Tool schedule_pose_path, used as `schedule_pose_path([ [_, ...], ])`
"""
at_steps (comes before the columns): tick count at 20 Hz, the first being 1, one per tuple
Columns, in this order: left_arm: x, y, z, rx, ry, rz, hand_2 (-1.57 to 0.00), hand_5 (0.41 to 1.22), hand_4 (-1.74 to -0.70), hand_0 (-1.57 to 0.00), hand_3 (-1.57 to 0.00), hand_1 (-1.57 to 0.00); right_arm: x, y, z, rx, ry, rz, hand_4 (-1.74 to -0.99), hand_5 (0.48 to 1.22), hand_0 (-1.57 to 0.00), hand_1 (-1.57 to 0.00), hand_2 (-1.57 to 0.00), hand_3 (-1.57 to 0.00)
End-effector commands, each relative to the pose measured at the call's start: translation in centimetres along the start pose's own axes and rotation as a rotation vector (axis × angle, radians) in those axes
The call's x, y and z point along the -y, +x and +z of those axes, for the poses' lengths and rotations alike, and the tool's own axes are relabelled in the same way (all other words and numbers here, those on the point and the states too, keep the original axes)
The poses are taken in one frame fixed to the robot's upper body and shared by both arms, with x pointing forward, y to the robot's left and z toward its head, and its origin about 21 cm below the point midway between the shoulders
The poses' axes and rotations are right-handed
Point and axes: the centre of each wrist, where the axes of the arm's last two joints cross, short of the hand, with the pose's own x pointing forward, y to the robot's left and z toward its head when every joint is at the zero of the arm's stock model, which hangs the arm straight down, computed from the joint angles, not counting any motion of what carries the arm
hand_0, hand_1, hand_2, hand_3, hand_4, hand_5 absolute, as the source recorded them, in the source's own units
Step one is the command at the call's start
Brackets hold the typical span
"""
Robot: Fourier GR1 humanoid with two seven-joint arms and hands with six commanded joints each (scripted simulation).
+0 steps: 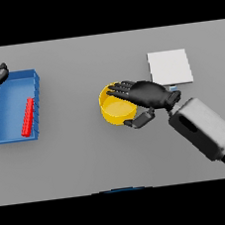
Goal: Pick up the red beaker and tilt it to pour out 1 green nut into yellow bowl. Pick up the yellow bowl and place it on the metallic measuring scale.
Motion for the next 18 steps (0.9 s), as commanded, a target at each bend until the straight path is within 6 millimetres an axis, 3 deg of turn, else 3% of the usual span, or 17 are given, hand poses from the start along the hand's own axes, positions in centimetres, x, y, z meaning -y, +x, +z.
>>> schedule_pose_path([
  [1, 0.2, -0.1, -0.2, 0.0, -0.004, 0.006, 0.0, 0.722, -0.78, 0.0, 0.0, 0.0, -0.5, -0.2, -0.3, 0.005, 0.018, 0.006, -1.217, 0.651, 0.0, 0.0, 0.0, 0.0],
  [18, 0.5, 0.4, 0.2, -0.002, -0.003, 0.0, 0.0, 0.728, -0.79, 0.0, 0.0, 0.0, -2.6, -0.9, -3.2, 0.026, 0.192, 0.05, -1.286, 0.712, 0.0, 0.0, -0.01, -0.03],
])
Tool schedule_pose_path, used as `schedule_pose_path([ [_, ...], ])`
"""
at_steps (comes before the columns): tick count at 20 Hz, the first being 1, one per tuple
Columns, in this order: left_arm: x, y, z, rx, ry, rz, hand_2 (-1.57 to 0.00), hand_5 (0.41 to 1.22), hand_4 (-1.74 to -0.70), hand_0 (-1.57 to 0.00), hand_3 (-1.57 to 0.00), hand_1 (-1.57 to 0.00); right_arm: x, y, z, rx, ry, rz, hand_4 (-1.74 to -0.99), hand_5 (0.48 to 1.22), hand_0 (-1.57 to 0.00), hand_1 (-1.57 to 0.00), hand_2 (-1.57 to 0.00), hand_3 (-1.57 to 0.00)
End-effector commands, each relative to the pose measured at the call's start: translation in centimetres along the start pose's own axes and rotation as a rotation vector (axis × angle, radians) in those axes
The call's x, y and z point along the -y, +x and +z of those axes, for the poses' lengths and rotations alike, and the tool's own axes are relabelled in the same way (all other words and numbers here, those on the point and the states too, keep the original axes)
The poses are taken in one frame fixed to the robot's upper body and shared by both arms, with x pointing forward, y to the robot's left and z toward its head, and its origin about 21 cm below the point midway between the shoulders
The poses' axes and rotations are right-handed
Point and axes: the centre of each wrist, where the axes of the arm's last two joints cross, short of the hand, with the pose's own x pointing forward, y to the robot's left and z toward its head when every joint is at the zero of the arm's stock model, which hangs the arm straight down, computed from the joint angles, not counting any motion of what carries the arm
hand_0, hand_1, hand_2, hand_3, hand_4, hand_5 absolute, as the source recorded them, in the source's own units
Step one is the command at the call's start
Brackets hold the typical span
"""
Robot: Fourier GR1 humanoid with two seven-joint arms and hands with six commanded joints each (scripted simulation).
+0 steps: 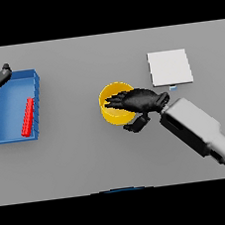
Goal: Pick up the red beaker and tilt it to pour out 1 green nut into yellow bowl. Pick up the yellow bowl and place it on the metallic measuring scale.
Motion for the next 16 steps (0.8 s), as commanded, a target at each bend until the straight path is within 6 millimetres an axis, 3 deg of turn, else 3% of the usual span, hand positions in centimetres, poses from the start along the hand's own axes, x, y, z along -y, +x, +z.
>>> schedule_pose_path([
  [1, -0.28, 0.02, 0.08, -0.002, 0.003, -0.002, 0.0, 0.729, -0.79, 0.0, 0.0, 0.0, 0.14, -0.09, -0.08, 0.012, -0.007, 0.002, -1.289, 0.721, 0.0, 0.0, -0.02, -0.04],
  [4, -0.16, 0.33, 0.06, -0.002, 0.007, 0.001, 0.0, 0.732, -0.79, 0.0, 0.0, 0.0, -0.3, 0.02, -0.21, 0.006, -0.007, -0.022, -1.333, 0.8, 0.0, -0.01, -0.08, -0.12],
  [5, -0.07, 0.12, 0.31, 0.007, 0.002, 0.005, 0.0, 0.73, -0.8, 0.0, 0.0, 0.0, -0.4, -0.21, -0.06, 0.009, -0.007, -0.023, -1.365, 0.838, -0.07, -0.07, -0.14, -0.18],
  [8, -0.19, 0.14, 0.24, -0.002, 0.003, -0.003, 0.0, 0.729, -0.79, 0.0, 0.0, 0.0, -0.35, 0.12, -0.4, -0.002, 0.006, -0.001, -1.479, 0.999, -0.47, -0.38, -0.38, -0.42],
  [10, -0.1, 0.24, 0.17, -0.003, 0.007, -0.009, 0.0, 0.732, -0.79, 0.0, 0.0, 0.0, -0.15, -0.09, -0.59, 0.007, 0.014, 0.003, -1.469, 1.079, -0.78, -0.65, -0.59, -0.83],
  [11, -0.3, 0.19, 0.26, 0.001, 0.008, -0.005, 0.0, 0.733, -0.79, 0.0, 0.0, 0.0, -0.11, 0.08, -0.55, 0.0, 0.014, -0.004, -1.521, 1.108, -0.94, -0.81, -0.79, -0.98],
  [13, 0.33, 0.15, 0.0, -0.003, 0.004, 0.002, 0.0, 0.736, -0.79, 0.0, 0.0, 0.0, -0.14, 0.18, -0.21, 0.004, 0.019, -0.011, -1.594, 1.148, -1.17, -1.08, -1.07, -1.03],
  [16, -0.03, -0.2, -0.01, 0.001, 0.009, -0.003, 0.0, 0.732, -0.79, 0.0, 0.0, 0.0, 0.04, -0.11, 0.36, 0.009, 0.025, 0.005, -1.659, 1.184, -1.36, -1.32, -1.31, -1.11],
])
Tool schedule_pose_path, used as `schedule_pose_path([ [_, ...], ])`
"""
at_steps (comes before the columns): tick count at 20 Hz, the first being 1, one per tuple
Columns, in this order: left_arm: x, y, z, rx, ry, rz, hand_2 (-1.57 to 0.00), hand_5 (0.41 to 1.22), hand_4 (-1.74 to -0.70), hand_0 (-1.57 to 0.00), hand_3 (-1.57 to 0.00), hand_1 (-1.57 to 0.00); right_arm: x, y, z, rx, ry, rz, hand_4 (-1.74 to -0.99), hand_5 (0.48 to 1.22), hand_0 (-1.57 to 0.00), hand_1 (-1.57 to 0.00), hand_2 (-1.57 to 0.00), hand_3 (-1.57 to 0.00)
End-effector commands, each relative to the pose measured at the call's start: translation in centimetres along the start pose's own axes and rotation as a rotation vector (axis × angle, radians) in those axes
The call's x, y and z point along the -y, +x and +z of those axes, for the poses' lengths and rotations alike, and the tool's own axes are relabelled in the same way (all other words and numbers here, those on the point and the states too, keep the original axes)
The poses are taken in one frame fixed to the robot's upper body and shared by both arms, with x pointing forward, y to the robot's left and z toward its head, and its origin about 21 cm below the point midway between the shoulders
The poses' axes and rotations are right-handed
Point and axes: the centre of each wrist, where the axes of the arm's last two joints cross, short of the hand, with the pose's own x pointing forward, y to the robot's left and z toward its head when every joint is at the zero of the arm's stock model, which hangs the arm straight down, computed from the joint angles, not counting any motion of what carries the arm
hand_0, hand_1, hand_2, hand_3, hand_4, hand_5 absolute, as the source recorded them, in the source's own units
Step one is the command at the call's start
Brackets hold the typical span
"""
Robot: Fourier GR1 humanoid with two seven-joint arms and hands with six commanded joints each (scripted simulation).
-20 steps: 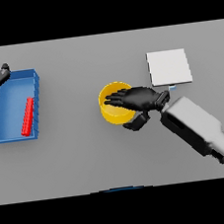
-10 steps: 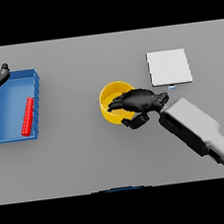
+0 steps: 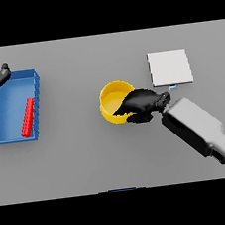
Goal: Pick up the red beaker and tilt it to pour out 1 green nut into yellow bowl. Pick up the yellow bowl and place it on the metallic measuring scale.
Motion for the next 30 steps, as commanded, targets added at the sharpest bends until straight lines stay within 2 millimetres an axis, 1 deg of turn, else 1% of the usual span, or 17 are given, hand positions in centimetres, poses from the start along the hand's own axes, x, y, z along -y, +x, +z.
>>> schedule_pose_path([
  [1, 0.1, 0.1, -0.1, 0.004, -0.004, 0.003, 0.0, 0.73, -0.79, 0.0, 0.0, 0.0, 0.1, 0.0, 0.1, -0.004, 0.001, -0.003, -1.673, 1.191, -1.41, -1.37, -1.37, -1.13],
  [3, 0.3, 0.4, 0.1, 0.013, -0.008, 0.004, 0.0, 0.725, -0.79, 0.0, 0.0, 0.0, 1.0, 0.0, 0.7, -0.019, -0.011, 0.003, -1.692, 1.202, -1.46, -1.44, -1.44, -1.21],
  [4, -0.1, 0.7, 0.3, 0.017, -0.003, 0.002, 0.0, 0.724, -0.79, 0.0, 0.0, 0.0, 1.5, 0.2, 0.6, -0.028, -0.015, 0.002, -1.699, 1.206, -1.49, -1.47, -1.47, -1.26],
  [6, -0.1, 0.2, 0.2, 0.007, -0.007, 0.0, 0.0, 0.727, -0.78, 0.0, 0.0, 0.0, 2.6, 0.4, 1.2, -0.016, -0.027, -0.01, -1.711, 1.211, -1.52, -1.51, -1.5, -1.35],
  [8, -0.4, 0.4, 0.0, 0.002, 0.007, -0.002, 0.0, 0.729, -0.78, 0.0, 0.0, 0.0, 3.2, 0.4, 1.9, -0.031, -0.035, -0.019, -1.717, 1.215, -1.54, -1.53, -1.53, -1.36],
  [11, -0.5, 0.5, 0.0, 0.012, 0.009, 0.005, 0.0, 0.737, -0.79, 0.0, 0.0, 0.0, 4.7, 0.2, 3.4, -0.059, -0.044, 0.004, -1.721, 1.218, -1.55, -1.55, -1.55, -1.3],
  [13, -0.8, 0.5, -0.1, 0.021, 0.01, 0.009, 0.0, 0.737, -0.8, 0.0, 0.0, 0.0, 5.0, 0.3, 3.5, -0.074, -0.042, 0.002, -1.724, 1.218, -1.56, -1.55, -1.56, -1.36],
  [15, -0.9, 0.2, 0.0, 0.024, 0.013, 0.007, 0.0, 0.741, -0.8, 0.0, 0.0, 0.0, 5.2, 0.0, 3.7, -0.084, -0.043, -0.003, -1.723, 1.218, -1.56, -1.55, -1.56, -1.32],
  [16, -1.0, 0.4, 0.0, 0.021, 0.011, 0.003, 0.0, 0.744, -0.8, 0.0, 0.0, 0.0, 5.5, 0.0, 4.2, -0.093, -0.058, -0.002, -1.723, 1.219, -1.57, -1.56, -1.56, -1.29],
  [17, -1.1, 0.6, -0.1, 0.022, 0.007, -0.001, 0.0, 0.747, -0.8, 0.0, 0.0, 0.0, 6.0, -0.3, 4.4, -0.114, -0.074, 0.007, -1.723, 1.219, -1.57, -1.56, -1.56, -1.27],
  [18, -1.2, 0.3, -0.1, 0.019, 0.011, -0.003, 0.0, 0.748, -0.79, 0.0, 0.0, 0.0, 6.2, -0.8, 5.1, -0.14, -0.086, 0.017, -1.723, 1.22, -1.47, -1.53, -1.57, -1.28],
  [23, -1.2, 0.2, -0.2, 0.013, 0.004, 0.013, 0.0, 0.754, -0.8, 0.0, 0.0, 0.0, 7.1, -3.3, 6.6, -0.254, -0.133, 0.029, -1.726, 1.221, -1.54, -1.56, -1.57, -1.41],
  [24, -1.2, 0.6, -0.2, 0.014, 0.007, 0.015, 0.0, 0.755, -0.8, 0.0, 0.0, 0.0, 7.3, -4.0, 7.0, -0.28, -0.14, 0.027, -1.726, 1.221, -1.54, -1.56, -1.57, -1.42],
  [26, -1.0, 0.3, -0.2, 0.005, 0.009, 0.007, 0.0, 0.755, -0.8, 0.0, 0.0, 0.0, 8.0, -5.3, 7.4, -0.333, -0.156, 0.023, -1.725, 1.221, -1.55, -1.56, -1.57, -1.38],
  [27, -1.5, 0.1, -0.1, 0.008, 0.015, 0.006, 0.0, 0.754, -0.8, 0.0, 0.0, 0.0, 8.0, -5.8, 7.6, -0.346, -0.156, 0.022, -1.724, 1.221, -1.56, -1.57, -1.57, -1.34],
  [29, -1.3, 0.6, -0.1, 0.01, 0.009, 0.006, 0.0, 0.753, -0.8, 0.0, 0.0, 0.0, 8.0, -6.4, 7.8, -0.354, -0.16, 0.023, -1.724, 1.221, -1.56, -1.57, -1.57, -1.29],
  [30, -1.3, 0.1, -0.1, 0.014, 0.009, 0.009, 0.0, 0.753, -0.8, 0.0, 0.0, 0.0, 8.0, -6.4, 7.7, -0.348, -0.157, 0.02, -1.723, 1.221, -1.56, -1.57, -1.57, -1.27],
])
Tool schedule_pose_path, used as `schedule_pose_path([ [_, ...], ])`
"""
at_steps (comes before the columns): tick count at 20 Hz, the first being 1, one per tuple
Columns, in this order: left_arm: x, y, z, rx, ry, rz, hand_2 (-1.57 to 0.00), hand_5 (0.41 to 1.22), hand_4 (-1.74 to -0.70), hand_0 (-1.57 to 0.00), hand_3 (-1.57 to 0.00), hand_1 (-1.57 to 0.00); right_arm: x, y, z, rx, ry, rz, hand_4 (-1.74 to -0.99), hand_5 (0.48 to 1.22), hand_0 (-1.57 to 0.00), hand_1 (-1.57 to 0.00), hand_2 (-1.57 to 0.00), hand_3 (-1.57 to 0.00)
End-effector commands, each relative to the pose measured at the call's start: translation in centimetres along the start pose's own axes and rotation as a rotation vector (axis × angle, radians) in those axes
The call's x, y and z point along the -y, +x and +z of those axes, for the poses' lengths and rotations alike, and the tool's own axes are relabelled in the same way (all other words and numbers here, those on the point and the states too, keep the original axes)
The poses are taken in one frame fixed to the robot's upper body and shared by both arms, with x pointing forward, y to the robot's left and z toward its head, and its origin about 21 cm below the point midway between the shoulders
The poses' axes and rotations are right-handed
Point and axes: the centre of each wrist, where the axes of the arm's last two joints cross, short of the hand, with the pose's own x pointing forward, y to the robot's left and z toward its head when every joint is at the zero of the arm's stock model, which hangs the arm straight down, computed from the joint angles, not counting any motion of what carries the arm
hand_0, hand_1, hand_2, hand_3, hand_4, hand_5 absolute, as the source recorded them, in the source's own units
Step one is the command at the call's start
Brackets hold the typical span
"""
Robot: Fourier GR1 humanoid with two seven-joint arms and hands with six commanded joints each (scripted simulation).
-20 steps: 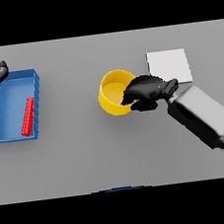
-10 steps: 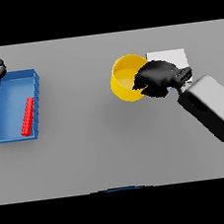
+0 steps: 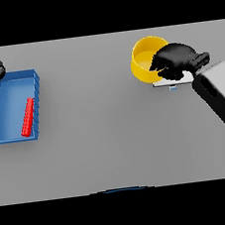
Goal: Pick up the red beaker and tilt it to pour out 1 green nut into yellow bowl. Pick up the yellow bowl and place it on the metallic measuring scale.
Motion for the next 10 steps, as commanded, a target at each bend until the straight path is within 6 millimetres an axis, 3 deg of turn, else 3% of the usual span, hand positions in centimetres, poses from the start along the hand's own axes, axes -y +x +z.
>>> schedule_pose_path([
  [1, 0.0, 0.2, 0.1, -0.004, 0.004, 0.012, 0.0, 0.752, -0.81, 0.0, 0.0, 0.0, -0.1, -0.1, 0.1, 0.011, 0.002, 0.008, -1.725, 1.221, -1.57, -1.55, -1.57, -1.33],
  [4, -0.2, 0.4, 0.7, -0.012, 0.009, 0.016, 0.0, 0.762, -0.82, 0.0, 0.0, 0.0, -1.5, -3.2, -0.1, -0.14, -0.003, -0.04, -1.727, 1.221, -1.54, -1.46, -1.53, -1.45],
  [10, -0.2, 0.5, 0.8, -0.03, 0.01, 0.025, 0.0, 0.775, -0.84, 0.0, 0.0, 0.0, -2.4, -5.4, -0.6, -0.2, 0.014, -0.074, -1.73, 1.221, -1.5, -1.34, -1.43, -1.54],
])
